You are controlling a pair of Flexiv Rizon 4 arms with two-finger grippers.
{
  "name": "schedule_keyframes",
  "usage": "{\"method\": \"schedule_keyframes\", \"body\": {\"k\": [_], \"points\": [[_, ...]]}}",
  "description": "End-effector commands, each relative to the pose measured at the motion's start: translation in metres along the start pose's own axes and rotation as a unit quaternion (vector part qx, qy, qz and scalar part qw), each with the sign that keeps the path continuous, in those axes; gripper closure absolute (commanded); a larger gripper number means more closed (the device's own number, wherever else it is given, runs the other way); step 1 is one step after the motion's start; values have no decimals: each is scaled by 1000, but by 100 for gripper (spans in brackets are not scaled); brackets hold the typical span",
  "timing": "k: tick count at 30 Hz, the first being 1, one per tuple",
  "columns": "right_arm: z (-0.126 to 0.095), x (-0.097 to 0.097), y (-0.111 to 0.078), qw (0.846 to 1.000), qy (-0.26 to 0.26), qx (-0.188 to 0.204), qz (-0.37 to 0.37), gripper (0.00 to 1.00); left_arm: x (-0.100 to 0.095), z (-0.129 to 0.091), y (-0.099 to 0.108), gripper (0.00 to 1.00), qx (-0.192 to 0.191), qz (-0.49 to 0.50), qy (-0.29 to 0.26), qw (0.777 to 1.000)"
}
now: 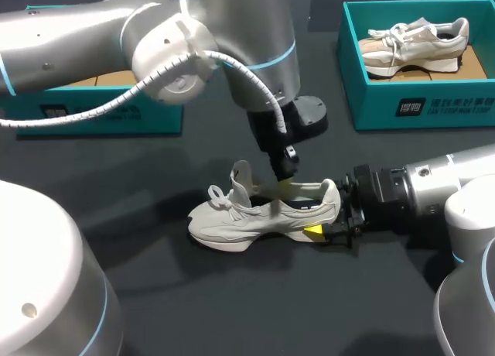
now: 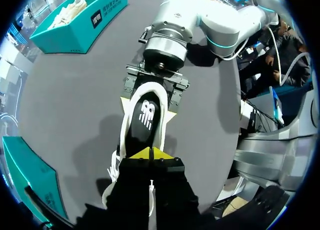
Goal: Take the shoe out of the shoebox, open the shoe tongue, remove and reinsert the insole, then place the shoe into the shoebox
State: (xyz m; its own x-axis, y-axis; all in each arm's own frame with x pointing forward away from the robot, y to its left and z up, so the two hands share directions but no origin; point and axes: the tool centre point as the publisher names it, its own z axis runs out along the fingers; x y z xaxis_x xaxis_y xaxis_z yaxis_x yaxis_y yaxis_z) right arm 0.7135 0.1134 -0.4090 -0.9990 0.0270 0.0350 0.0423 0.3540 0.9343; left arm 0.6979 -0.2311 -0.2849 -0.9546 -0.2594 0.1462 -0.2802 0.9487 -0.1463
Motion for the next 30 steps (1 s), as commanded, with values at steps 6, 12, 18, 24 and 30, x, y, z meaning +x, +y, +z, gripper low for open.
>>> {"method": "schedule_keyframes", "body": {"k": [6, 12, 18, 24, 30], "points": [[1, 1, 0, 1000, -1, 1, 0, 100, -7, 32, -9, 100, -17, 37, 15, 999], [1, 1, 0, 1000, -1, 1, 0, 100, -9, 48, -8, 100, -32, 52, 20, 998], [1, 1, 0, 1000, -1, 1, 0, 100, -12, 62, -1, 100, -48, 69, 38, 996], [1, 1, 0, 1000, -1, 1, 0, 100, -9, 64, 10, 100, -57, 92, 61, 992], [1, 1, 0, 1000, -1, 1, 0, 100, -7, 68, 22, 100, -67, 117, 70, 988]]}}
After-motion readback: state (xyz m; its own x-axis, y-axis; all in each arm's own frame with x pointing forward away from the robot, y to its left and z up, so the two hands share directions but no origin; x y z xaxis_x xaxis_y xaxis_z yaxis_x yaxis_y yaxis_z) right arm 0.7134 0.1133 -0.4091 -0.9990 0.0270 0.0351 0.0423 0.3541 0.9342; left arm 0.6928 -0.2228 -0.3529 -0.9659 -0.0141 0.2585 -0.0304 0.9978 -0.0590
